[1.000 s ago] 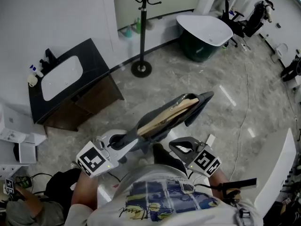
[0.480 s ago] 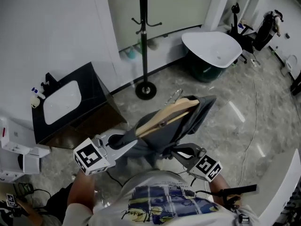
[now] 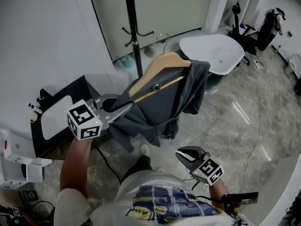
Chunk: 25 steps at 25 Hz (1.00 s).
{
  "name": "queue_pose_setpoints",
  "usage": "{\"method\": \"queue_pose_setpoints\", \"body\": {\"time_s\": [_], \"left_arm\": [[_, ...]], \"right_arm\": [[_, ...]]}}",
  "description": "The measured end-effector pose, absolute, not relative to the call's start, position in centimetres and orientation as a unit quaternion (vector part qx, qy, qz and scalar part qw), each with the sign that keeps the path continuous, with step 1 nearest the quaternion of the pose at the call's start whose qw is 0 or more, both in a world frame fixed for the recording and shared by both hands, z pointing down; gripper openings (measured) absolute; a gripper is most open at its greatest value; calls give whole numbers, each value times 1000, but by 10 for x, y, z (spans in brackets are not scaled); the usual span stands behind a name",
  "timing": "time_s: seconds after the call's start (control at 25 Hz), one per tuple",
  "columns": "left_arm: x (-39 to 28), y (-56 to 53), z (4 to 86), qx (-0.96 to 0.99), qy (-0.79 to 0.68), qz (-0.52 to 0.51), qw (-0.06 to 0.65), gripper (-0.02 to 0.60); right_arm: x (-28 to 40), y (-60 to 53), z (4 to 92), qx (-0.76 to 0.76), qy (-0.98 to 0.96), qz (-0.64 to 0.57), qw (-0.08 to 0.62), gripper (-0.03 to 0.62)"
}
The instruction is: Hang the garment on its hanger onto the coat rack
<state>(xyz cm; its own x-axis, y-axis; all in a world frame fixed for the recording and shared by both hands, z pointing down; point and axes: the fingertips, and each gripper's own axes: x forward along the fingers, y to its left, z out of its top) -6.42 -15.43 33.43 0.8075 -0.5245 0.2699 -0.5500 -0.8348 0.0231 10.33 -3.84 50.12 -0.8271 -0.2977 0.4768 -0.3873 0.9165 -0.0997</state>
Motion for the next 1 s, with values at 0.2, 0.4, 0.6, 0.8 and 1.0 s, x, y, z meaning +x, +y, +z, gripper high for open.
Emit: {"method": "queue_pose_setpoints", "body": {"time_s": [0.2,0.4,0.6,0.8,1.0], "left_arm": [[-77,-252,330,948,-287,128,49,18],[-102,-355,331,946,-293,125,65,18],[-118,-426,330,943,-302,123,59,18],[-142,-481,334,939,-317,117,64,18],[-169,-531,345,934,-329,116,79,18]], "right_arm": [[112,-90,510,214,-941,110,236,52],[106,-158,496,250,-930,121,239,52],[96,-206,499,273,-926,116,233,52],[85,-237,502,291,-924,115,221,52],[73,-268,502,300,-920,123,220,52]]}}
